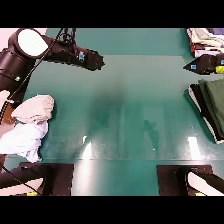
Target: Fold the shirts.
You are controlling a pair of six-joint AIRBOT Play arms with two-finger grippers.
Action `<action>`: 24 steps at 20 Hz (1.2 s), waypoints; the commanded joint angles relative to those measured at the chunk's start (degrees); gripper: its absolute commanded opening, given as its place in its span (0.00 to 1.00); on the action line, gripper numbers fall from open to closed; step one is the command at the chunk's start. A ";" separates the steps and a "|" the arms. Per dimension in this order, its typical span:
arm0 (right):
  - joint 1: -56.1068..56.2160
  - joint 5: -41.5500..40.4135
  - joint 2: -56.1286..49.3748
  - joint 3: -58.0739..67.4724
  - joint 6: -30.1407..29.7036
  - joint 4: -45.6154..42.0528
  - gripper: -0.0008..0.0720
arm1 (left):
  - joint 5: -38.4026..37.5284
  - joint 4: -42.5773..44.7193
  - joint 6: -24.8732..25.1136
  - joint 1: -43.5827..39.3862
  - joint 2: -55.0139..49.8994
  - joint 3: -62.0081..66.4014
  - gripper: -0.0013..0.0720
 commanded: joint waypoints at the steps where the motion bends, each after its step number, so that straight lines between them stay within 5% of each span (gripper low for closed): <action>1: 0.15 -0.61 0.00 0.07 0.02 0.04 0.03 | 0.00 0.00 0.00 -0.04 0.00 0.00 0.05; 10: 0.15 -0.79 0.00 -0.04 0.02 0.04 0.03 | 0.02 -0.02 -0.04 -0.04 0.00 0.00 0.05; 14: 0.15 -0.85 0.00 -0.04 0.04 0.04 0.03 | 2.75 0.35 -5.57 0.31 0.09 0.04 0.05; 18: 0.26 -0.96 0.00 -0.04 0.04 0.09 0.03 | -9.46 4.85 4.92 2.89 0.42 0.07 0.05; 21: 0.26 -0.70 0.00 -0.04 0.04 0.04 0.03 | -23.08 14.80 4.24 9.25 2.25 0.00 0.05; 24: 0.26 -0.76 0.00 -0.04 0.04 0.04 0.03 | -27.45 22.58 4.07 17.86 5.70 -3.30 0.05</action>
